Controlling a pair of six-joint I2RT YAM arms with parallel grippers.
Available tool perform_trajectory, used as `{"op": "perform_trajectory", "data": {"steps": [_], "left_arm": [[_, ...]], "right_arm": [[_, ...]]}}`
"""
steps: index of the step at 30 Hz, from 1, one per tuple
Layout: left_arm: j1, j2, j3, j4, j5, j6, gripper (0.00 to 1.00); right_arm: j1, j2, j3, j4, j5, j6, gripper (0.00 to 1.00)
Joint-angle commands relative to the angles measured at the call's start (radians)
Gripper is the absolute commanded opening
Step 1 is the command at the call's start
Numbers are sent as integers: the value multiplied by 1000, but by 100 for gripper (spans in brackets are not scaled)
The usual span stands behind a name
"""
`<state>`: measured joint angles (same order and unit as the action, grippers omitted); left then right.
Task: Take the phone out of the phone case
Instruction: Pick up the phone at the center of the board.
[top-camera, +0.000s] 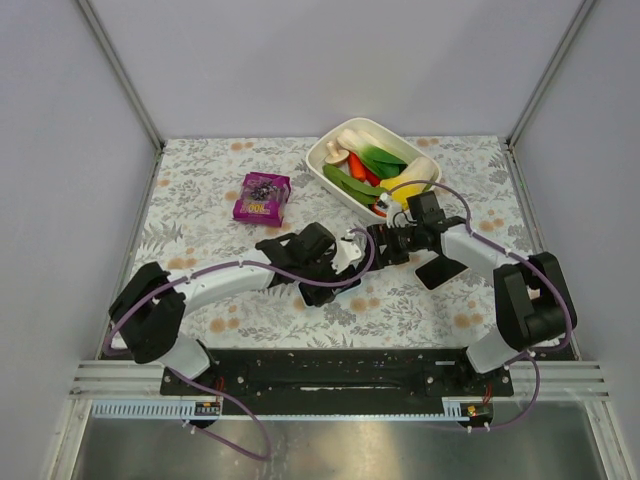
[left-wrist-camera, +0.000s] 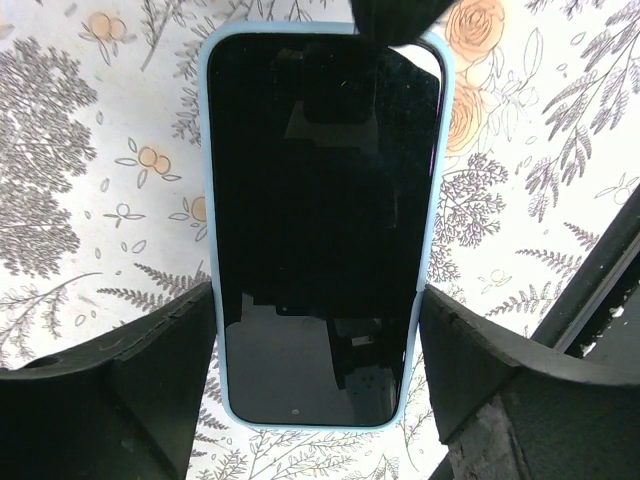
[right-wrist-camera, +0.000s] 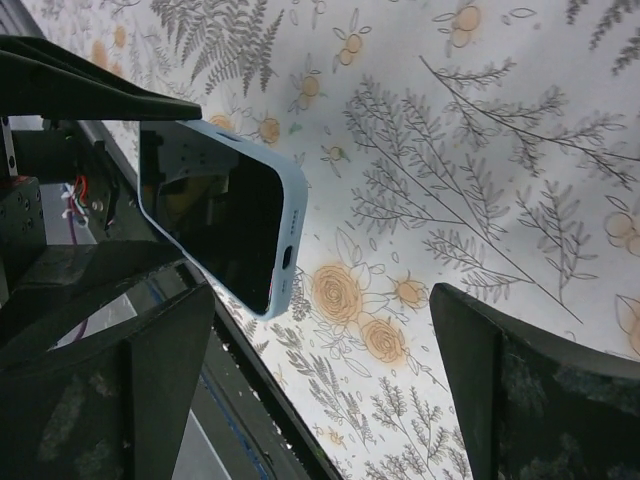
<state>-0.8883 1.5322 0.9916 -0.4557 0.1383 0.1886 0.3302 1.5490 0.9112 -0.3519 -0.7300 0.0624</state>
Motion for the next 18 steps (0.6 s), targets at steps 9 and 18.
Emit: {"op": "perform_trajectory", "data": {"steps": [9, 18], "left_arm": [[3, -86, 101, 68, -12, 5, 0], [2, -76, 114, 101, -42, -26, 0]], "right_arm": [[44, 105, 97, 63, -207, 45, 96], [72, 166, 112, 97, -287, 76, 74]]}}
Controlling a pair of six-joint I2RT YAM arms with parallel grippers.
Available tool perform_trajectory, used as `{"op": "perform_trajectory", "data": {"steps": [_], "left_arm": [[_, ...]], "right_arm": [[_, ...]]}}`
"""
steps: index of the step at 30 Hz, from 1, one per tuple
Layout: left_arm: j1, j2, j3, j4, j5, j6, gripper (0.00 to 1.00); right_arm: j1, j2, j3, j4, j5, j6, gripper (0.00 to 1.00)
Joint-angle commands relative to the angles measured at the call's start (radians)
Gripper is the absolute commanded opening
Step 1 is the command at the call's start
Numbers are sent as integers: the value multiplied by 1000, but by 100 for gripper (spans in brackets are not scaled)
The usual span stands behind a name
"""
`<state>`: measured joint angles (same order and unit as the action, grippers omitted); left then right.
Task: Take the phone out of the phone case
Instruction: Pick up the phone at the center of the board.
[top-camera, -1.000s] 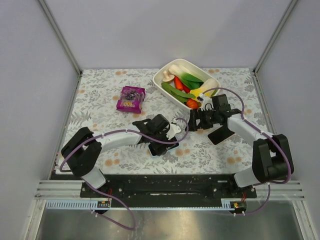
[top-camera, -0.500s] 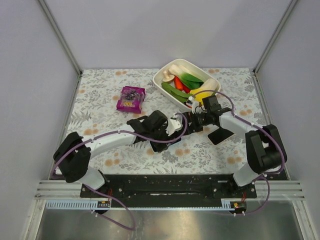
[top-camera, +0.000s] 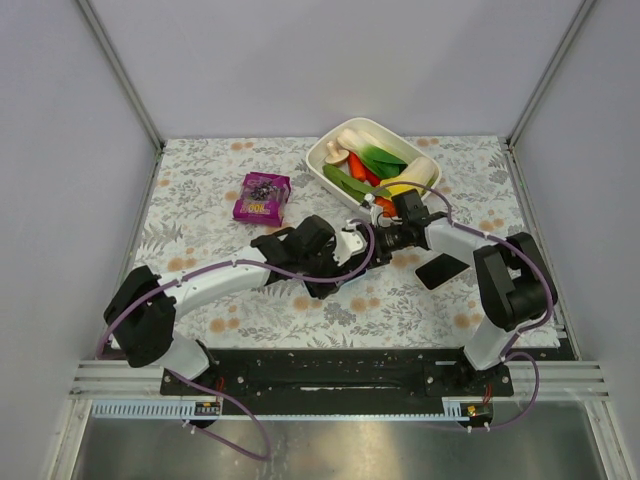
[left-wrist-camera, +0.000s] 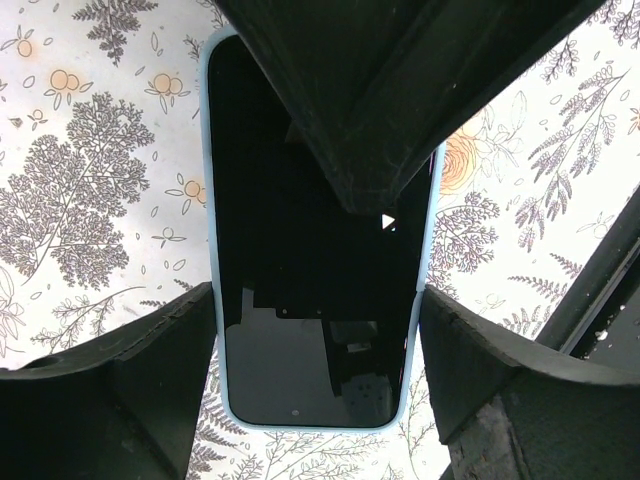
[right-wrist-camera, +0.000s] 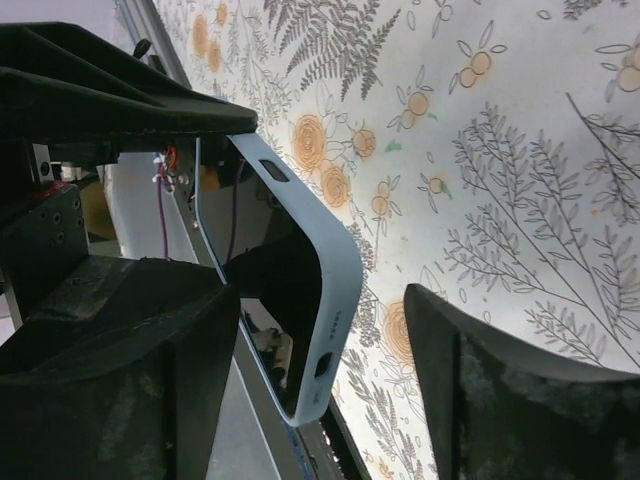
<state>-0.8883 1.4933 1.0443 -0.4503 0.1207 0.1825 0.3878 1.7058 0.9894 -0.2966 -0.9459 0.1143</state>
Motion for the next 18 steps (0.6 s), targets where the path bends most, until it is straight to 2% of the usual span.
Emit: {"op": "perform_trajectory", "data": {"steps": [1, 6, 9, 12, 14, 15, 18], "left_arm": [[2, -35, 60, 101, -29, -21, 0], [2, -16, 56, 127, -55, -28, 0], [3, -11, 51, 134, -62, -26, 0], [2, -15, 45, 139, -79, -20, 0], [2, -16, 42, 137, -84, -14, 2], [3, -19, 40, 139, -85, -9, 9], [5, -28, 34, 128, -84, -2, 47]], "right_arm": [[14, 14, 35, 48, -85, 31, 68], [14, 0, 45, 53, -142, 45, 30], [14, -23, 43, 51, -148, 41, 11], [14, -41, 41, 36, -140, 33, 0], [13, -55, 43, 18, -131, 22, 0], [13, -61, 45, 13, -128, 13, 0], [3, -80, 51, -21, -114, -13, 0]]}}
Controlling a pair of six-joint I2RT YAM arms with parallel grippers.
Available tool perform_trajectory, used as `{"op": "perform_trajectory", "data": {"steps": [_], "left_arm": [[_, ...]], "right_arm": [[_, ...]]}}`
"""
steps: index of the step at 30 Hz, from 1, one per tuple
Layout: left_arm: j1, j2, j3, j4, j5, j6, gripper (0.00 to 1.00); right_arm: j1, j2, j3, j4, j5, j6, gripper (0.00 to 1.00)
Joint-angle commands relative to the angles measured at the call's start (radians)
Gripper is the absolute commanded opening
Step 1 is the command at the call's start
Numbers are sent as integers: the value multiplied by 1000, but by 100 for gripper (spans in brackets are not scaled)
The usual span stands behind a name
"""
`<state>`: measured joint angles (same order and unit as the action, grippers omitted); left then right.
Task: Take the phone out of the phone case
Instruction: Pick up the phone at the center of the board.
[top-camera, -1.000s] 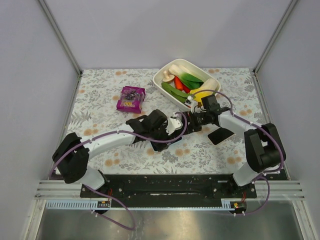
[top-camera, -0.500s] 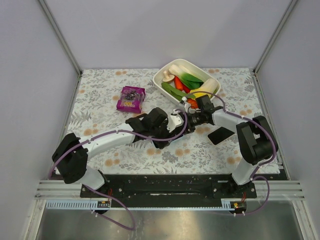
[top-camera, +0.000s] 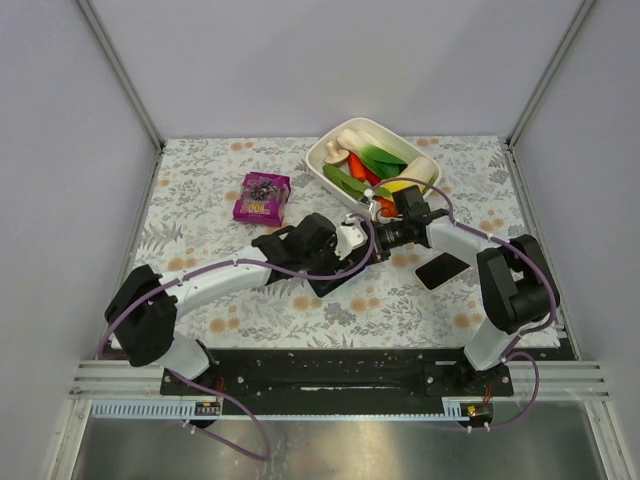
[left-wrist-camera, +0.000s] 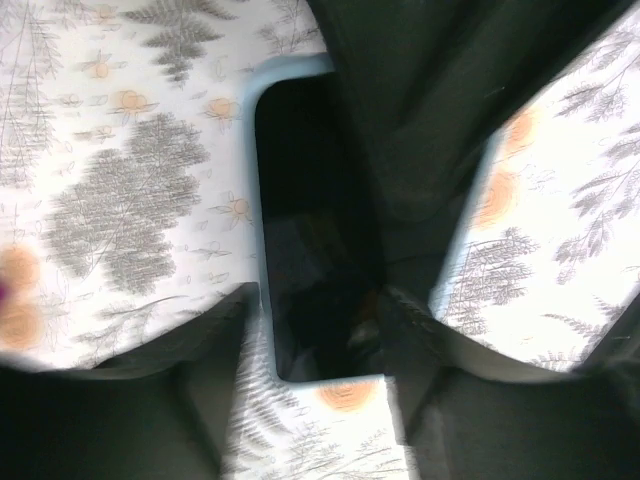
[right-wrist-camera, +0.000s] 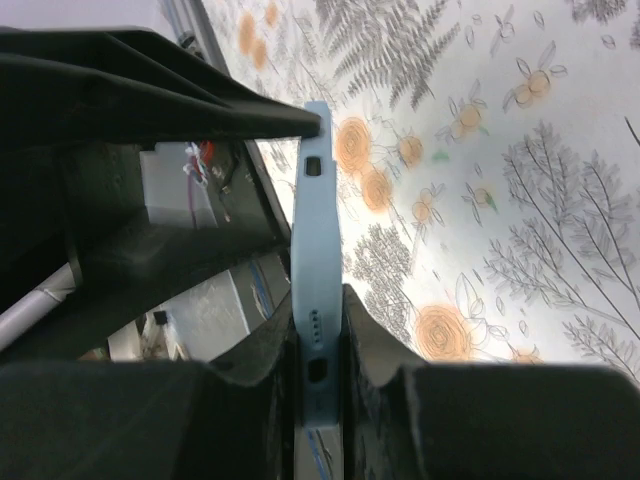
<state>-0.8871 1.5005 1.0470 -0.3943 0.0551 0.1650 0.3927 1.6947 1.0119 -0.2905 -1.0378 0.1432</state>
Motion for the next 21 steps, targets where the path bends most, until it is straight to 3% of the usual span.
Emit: {"op": "perform_trajectory", "data": {"steps": [1, 3, 7, 17, 21], "left_arm": [[2, -43, 27, 69, -17, 24, 52], [14, -63, 21, 57, 14, 39, 62], [82, -112, 41, -33, 193, 71, 67], [260, -263, 35, -277, 619, 298, 71], [312, -266, 31, -311, 716, 350, 70]], "right_arm": [[-5, -78, 30, -41, -12, -53, 0], [-11, -92, 40, -77, 7, -86, 0], [-17, -141, 62, -180, 45, -191, 0], [-31, -314, 112, -354, 33, -412, 0], [-31, -342, 162, -420, 25, -481, 0]]}}
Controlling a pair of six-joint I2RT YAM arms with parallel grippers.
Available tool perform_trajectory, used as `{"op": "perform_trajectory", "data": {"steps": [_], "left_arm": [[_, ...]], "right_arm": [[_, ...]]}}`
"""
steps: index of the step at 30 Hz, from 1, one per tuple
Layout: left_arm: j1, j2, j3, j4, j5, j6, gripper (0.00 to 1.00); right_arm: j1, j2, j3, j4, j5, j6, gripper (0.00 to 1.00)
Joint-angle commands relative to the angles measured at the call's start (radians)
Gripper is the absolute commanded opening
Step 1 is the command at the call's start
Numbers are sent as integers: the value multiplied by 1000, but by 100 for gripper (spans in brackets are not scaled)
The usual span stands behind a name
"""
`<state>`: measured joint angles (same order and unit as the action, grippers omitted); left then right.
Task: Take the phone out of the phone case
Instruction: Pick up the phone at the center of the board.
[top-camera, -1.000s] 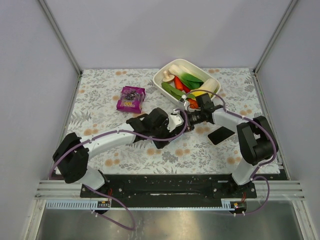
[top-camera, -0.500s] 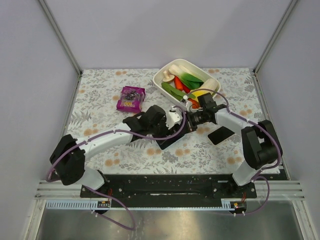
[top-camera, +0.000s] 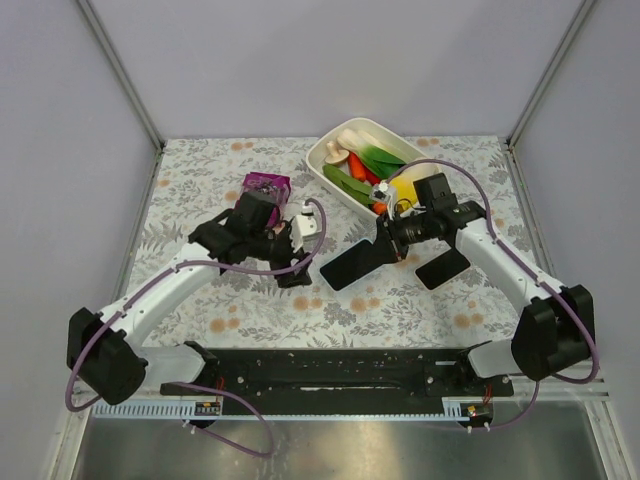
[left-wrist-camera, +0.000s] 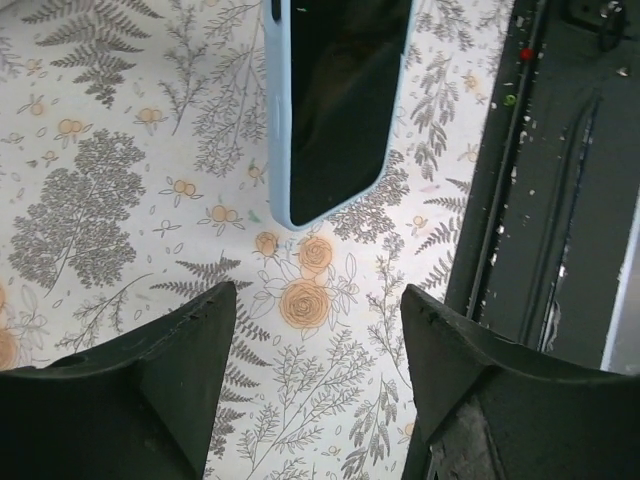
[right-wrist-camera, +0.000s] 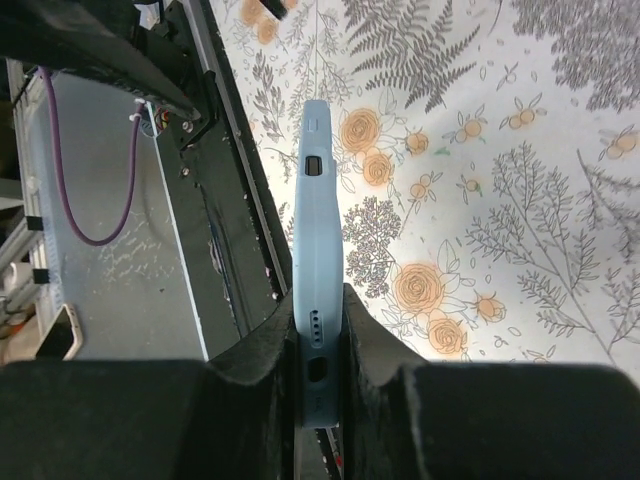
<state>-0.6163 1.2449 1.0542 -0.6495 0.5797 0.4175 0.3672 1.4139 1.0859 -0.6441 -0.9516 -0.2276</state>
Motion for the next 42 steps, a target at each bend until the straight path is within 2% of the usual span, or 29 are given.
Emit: {"op": "perform_trajectory", "data": {"steps": [1, 7, 10, 17, 18, 26, 35, 40, 42], "left_arm": [[49, 4, 27, -59, 218, 105, 69], [104, 70, 70, -90, 405, 139, 58], [104, 91, 99, -95, 407, 135, 56], [95, 166, 176, -72, 433, 70, 73], [92, 185, 187, -72, 437, 75, 78], [58, 271, 237, -85, 500, 90, 81], [50, 243, 199, 11, 523, 9, 61], [41, 248, 187, 11, 523, 3, 58], [41, 249, 179, 11, 523, 4, 53]], "right_arm": [[-5, -69, 97, -74, -68, -119, 0], [-2, -105, 118, -78, -82, -147, 0], [7, -118, 118, -86, -61, -165, 0], [36, -102, 140, -85, -45, -167, 0], [41, -98, 146, -86, -55, -165, 0], [44, -90, 195, -85, -84, -150, 0], [44, -96, 200, -29, -90, -101, 0], [42, -98, 203, 14, -95, -65, 0], [44, -101, 203, 14, -96, -64, 0]]}}
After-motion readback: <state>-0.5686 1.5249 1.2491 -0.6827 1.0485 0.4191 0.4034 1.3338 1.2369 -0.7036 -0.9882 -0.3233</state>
